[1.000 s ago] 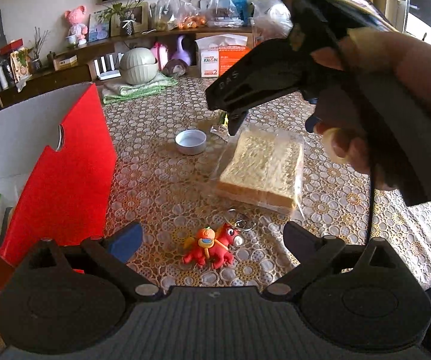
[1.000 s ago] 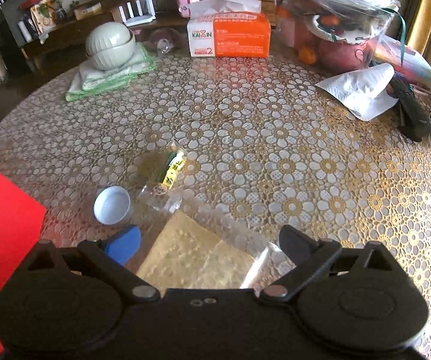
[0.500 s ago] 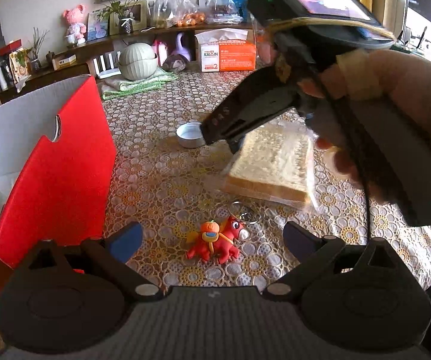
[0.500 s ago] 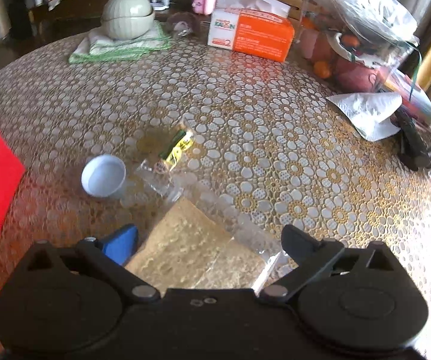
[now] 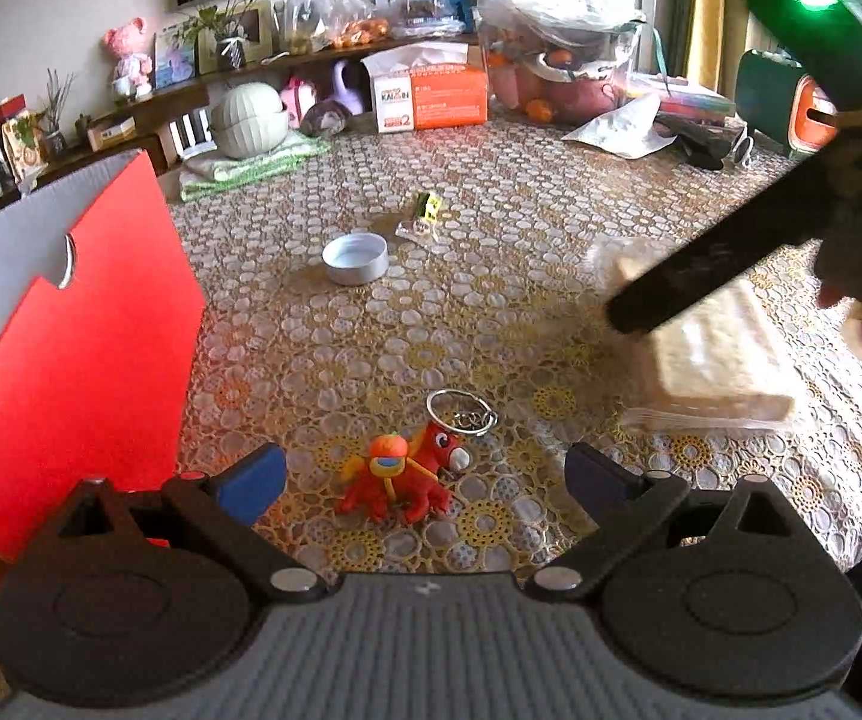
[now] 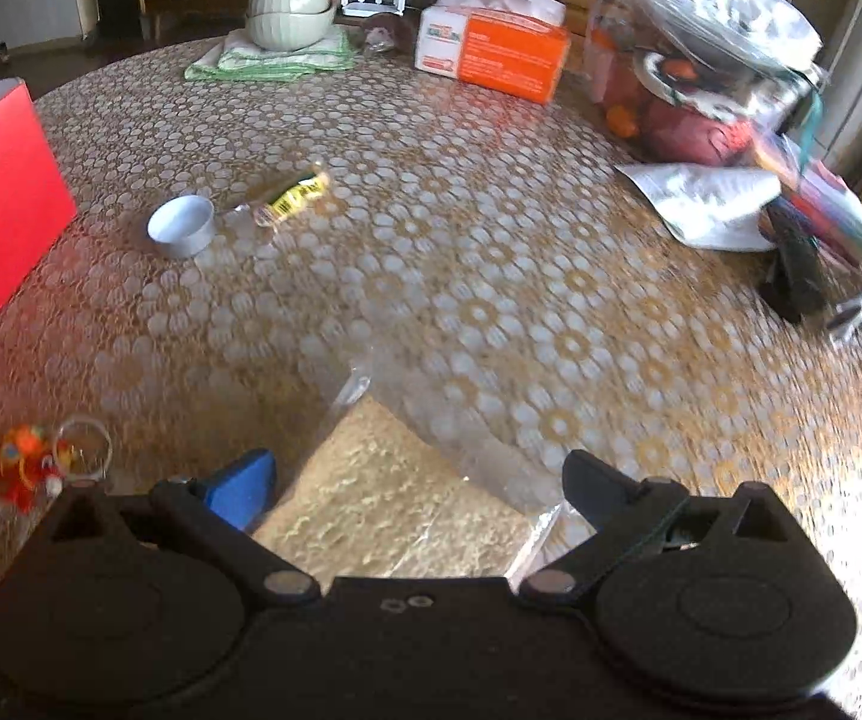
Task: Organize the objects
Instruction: 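Move the right tool over the clear bread bag while the left tool approaches the red toy figure, then grasp the clear bread bag with the right tool while the left tool grasps the red toy figure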
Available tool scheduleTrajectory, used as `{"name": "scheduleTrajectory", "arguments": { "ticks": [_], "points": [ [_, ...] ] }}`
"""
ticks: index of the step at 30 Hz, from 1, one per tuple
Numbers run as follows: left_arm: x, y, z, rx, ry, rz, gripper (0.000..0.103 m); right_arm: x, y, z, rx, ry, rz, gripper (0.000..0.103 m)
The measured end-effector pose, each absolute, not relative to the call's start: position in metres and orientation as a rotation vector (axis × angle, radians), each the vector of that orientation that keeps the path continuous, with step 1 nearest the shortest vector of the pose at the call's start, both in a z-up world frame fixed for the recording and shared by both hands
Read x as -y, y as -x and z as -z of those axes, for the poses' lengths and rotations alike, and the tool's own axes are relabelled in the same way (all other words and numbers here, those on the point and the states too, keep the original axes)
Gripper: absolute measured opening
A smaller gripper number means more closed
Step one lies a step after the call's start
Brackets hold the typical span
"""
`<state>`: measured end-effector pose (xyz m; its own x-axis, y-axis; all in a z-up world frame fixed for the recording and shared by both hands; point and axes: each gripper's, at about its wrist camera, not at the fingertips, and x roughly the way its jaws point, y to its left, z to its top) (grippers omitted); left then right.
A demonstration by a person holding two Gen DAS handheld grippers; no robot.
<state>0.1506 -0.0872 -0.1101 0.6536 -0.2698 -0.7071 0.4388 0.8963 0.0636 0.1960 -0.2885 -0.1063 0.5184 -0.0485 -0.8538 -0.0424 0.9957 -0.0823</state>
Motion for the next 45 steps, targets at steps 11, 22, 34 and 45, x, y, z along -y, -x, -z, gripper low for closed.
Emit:
{"name": "scheduleTrajectory", "arguments": {
  "ticks": [11, 22, 34, 45],
  "points": [
    [0.086, -0.157, 0.115, -0.813, -0.186, 0.386, 0.075, 0.313, -0.164, 0.086, -0.960, -0.015, 0.037, 0.102],
    [0.087, -0.157, 0.114, -0.813, -0.183, 0.397, 0.072, 0.323, -0.148, 0.085, -1.011, -0.251, 0.154, 0.103],
    [0.082, -0.155, 0.113, -0.792, -0.182, 0.397, 0.050, 0.306, -0.156, 0.116, -1.087, -0.296, 0.276, 0.102],
    [0.078, -0.155, 0.110, -0.789, -0.163, 0.403, 0.037, 0.301, -0.142, 0.106, -1.050, -0.274, 0.176, 0.079]
  ]
}}
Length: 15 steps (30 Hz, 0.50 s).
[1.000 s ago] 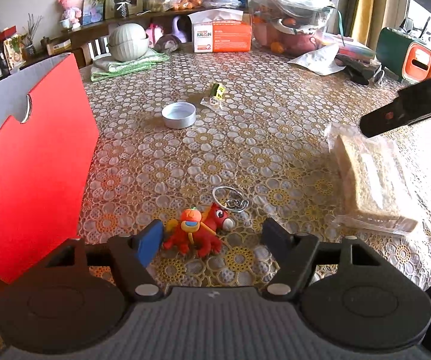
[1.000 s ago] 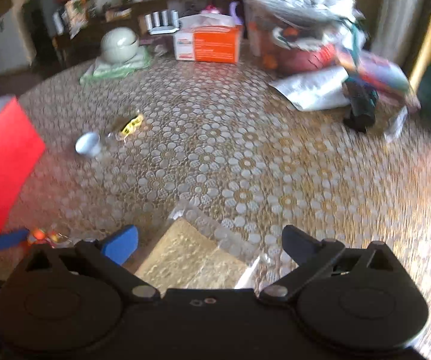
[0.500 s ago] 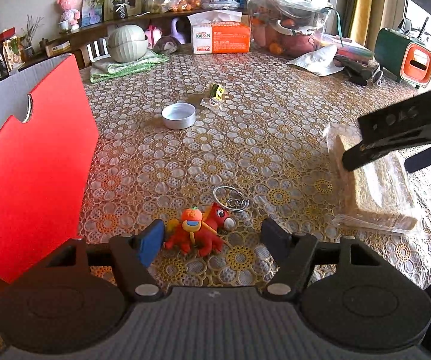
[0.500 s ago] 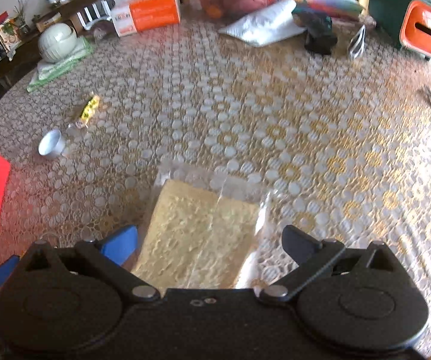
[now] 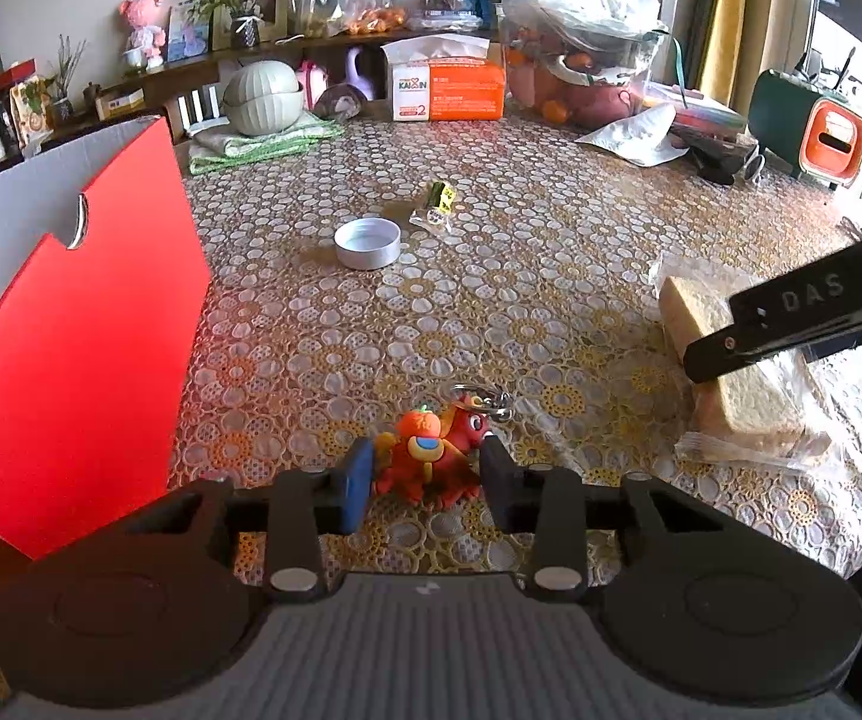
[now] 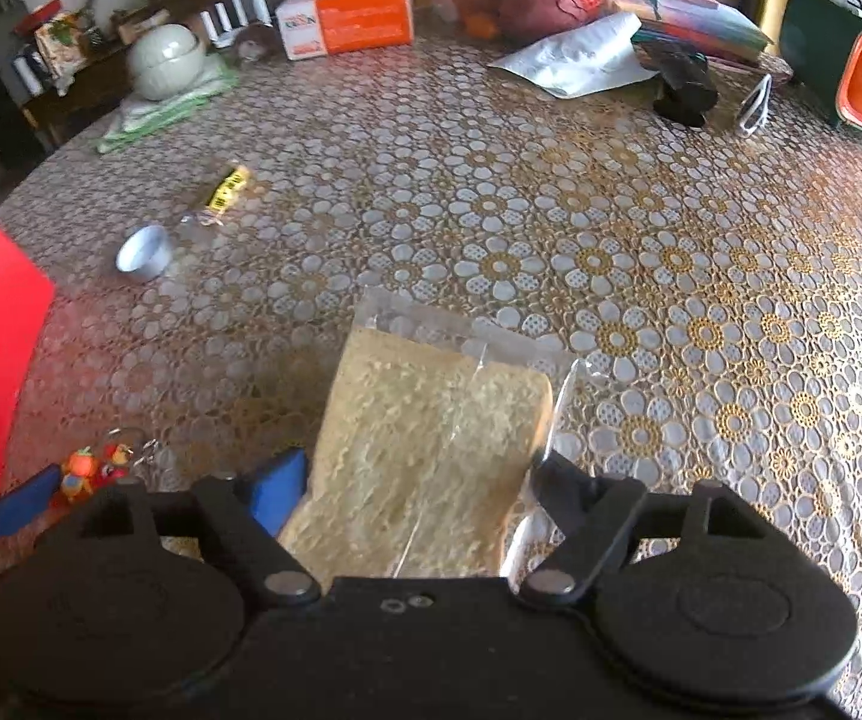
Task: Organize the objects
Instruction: 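Grasp the clear bread bag with the right tool while the left tool grasps the red toy figure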
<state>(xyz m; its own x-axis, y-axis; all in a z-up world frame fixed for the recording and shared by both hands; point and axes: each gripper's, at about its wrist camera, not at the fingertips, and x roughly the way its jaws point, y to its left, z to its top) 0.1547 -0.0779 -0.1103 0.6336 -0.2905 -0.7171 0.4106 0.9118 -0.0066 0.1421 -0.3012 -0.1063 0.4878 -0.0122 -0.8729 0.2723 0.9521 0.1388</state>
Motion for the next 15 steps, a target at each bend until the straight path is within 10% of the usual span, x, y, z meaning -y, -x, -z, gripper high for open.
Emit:
{"name": "scheduleTrajectory", "arguments": {
  "ticks": [15],
  "points": [
    [0.061, -0.134, 0.066, -0.737, -0.080, 0.426, 0.036, 0.296, -0.105, 0.054, -0.980, -0.265, 0.003, 0.077]
  ]
}}
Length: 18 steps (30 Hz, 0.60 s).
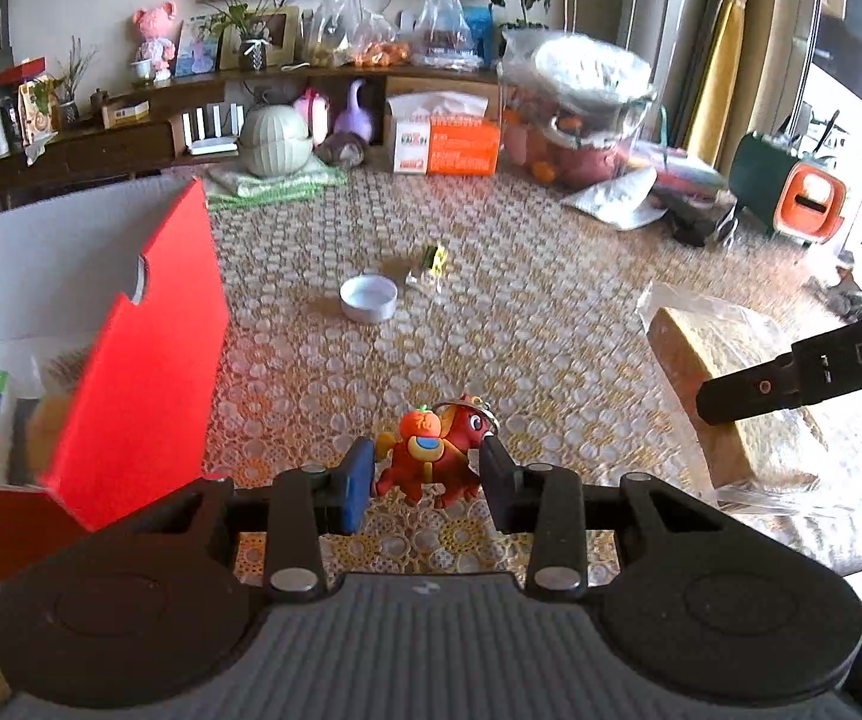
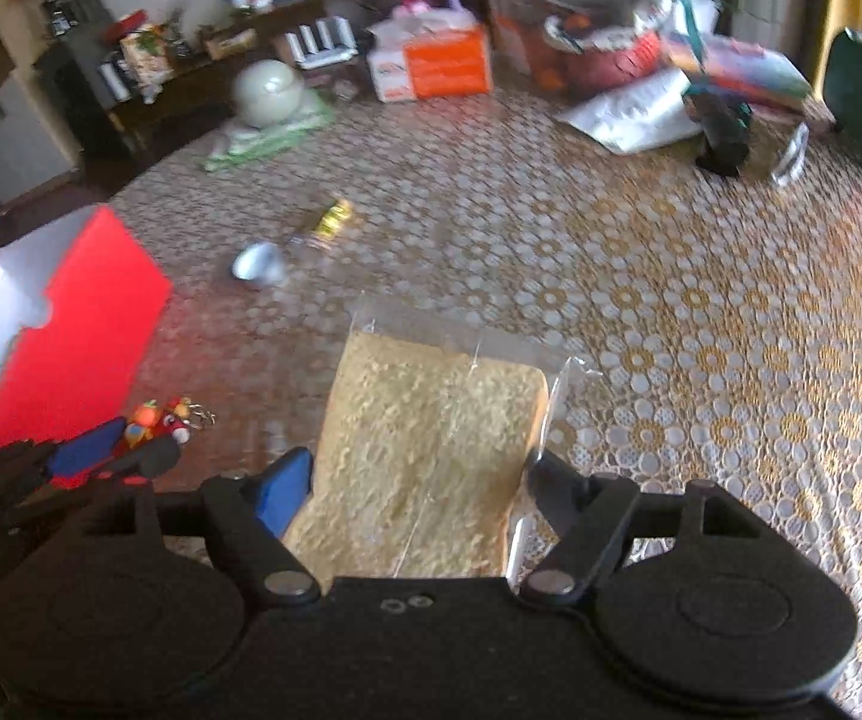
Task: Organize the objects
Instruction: 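Grasp the clear bread bag with the right tool while the left tool grasps the red toy figure, then lift the bread bag and red toy and carry them toward the red box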
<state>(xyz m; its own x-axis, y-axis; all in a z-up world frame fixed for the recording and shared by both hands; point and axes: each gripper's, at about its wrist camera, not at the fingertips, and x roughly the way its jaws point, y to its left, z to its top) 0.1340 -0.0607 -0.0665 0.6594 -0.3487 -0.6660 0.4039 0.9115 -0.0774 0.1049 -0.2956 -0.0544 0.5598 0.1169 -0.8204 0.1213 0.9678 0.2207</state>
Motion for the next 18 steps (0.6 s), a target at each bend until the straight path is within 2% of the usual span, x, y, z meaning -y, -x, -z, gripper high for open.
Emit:
{"name": "scheduleTrajectory", "arguments": {
  "ticks": [18],
  "points": [
    [-0.010, -0.114, -0.021, -0.696, -0.071, 0.430, 0.036, 0.230, -0.108, -0.020, -0.920, -0.139, -0.209, 0.077]
  ]
}}
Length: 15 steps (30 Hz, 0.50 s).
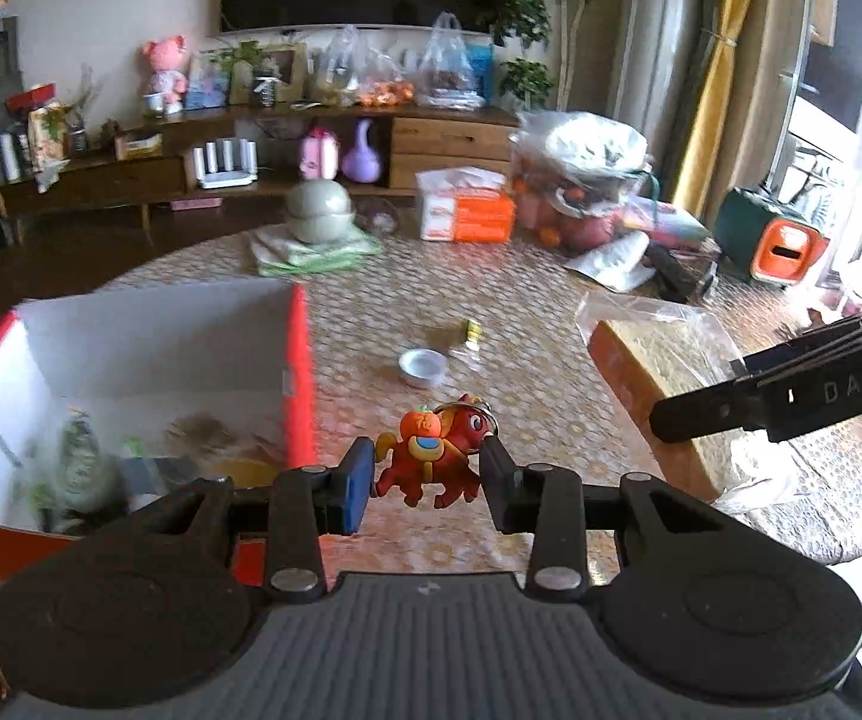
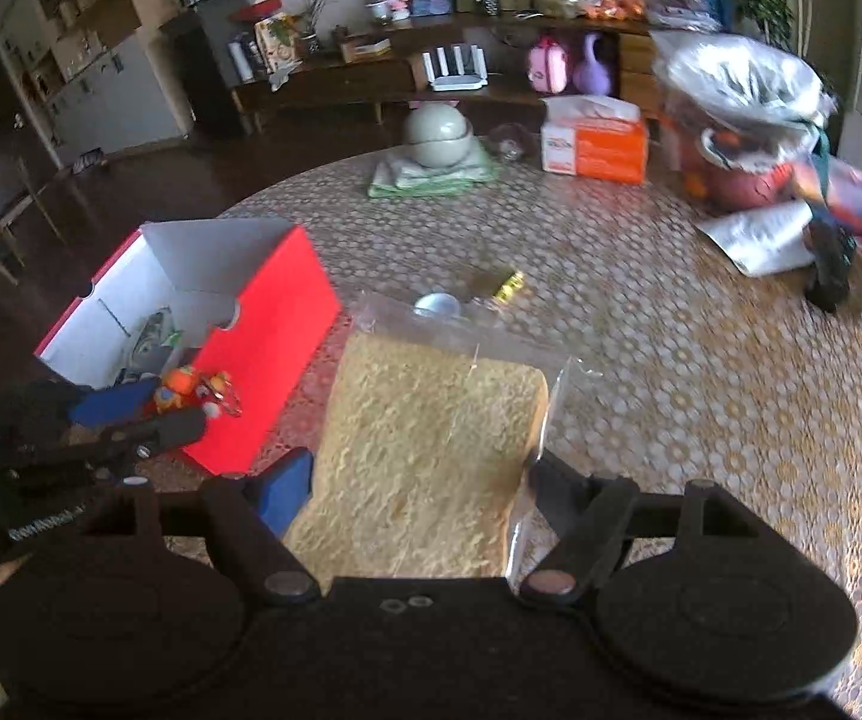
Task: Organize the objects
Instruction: 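Lift the bread bag and red toy and carry them toward the red box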
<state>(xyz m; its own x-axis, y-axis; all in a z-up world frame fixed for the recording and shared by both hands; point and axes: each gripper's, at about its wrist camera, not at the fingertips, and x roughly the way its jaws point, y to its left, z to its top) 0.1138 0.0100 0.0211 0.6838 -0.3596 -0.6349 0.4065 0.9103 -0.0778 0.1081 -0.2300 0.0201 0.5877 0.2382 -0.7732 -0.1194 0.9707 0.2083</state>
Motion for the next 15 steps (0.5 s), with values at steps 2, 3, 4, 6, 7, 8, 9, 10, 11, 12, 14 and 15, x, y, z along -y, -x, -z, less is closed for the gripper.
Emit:
{"name": "scheduleTrajectory", "arguments": {
  "ticks": [2, 3, 4, 6, 7, 8, 9, 10, 11, 12, 14, 15],
  "points": [
    [-0.021, -0.115, -0.028, -0.697, -0.064, 0.416, 0.036, 0.218, -0.112, -0.026, -0.912, -0.119, -0.229, 0.077],
    [-0.028, -0.116, -0.031, -0.693, -0.062, 0.406, 0.036, 0.212, -0.115, -0.029, -0.908, -0.109, -0.238, 0.077],
    [-0.035, -0.116, -0.033, -0.688, -0.063, 0.394, 0.036, 0.205, -0.117, -0.033, -0.902, -0.100, -0.249, 0.077],
    [-0.049, -0.118, -0.038, -0.679, -0.063, 0.369, 0.036, 0.192, -0.122, -0.039, -0.892, -0.082, -0.275, 0.077],
    [-0.056, -0.120, -0.039, -0.678, -0.060, 0.357, 0.036, 0.184, -0.126, -0.042, -0.886, -0.070, -0.287, 0.077],
    [-0.063, -0.121, -0.040, -0.677, -0.060, 0.345, 0.036, 0.177, -0.129, -0.044, -0.881, -0.059, -0.299, 0.077],
    [-0.070, -0.123, -0.041, -0.675, -0.063, 0.330, 0.036, 0.170, -0.133, -0.046, -0.877, -0.051, -0.310, 0.077],
    [-0.076, -0.125, -0.042, -0.675, -0.064, 0.318, 0.036, 0.163, -0.137, -0.048, -0.877, -0.046, -0.321, 0.077],
    [-0.083, -0.127, -0.042, -0.676, -0.063, 0.306, 0.036, 0.155, -0.141, -0.048, -0.879, -0.041, -0.334, 0.077],
    [-0.090, -0.129, -0.043, -0.678, -0.063, 0.297, 0.036, 0.148, -0.146, -0.049, -0.883, -0.036, -0.347, 0.077],
    [-0.103, -0.133, -0.043, -0.682, -0.056, 0.277, 0.036, 0.133, -0.156, -0.048, -0.889, -0.029, -0.367, 0.077],
    [-0.109, -0.135, -0.044, -0.685, -0.051, 0.268, 0.036, 0.125, -0.162, -0.048, -0.893, -0.022, -0.379, 0.077]
  ]
}}
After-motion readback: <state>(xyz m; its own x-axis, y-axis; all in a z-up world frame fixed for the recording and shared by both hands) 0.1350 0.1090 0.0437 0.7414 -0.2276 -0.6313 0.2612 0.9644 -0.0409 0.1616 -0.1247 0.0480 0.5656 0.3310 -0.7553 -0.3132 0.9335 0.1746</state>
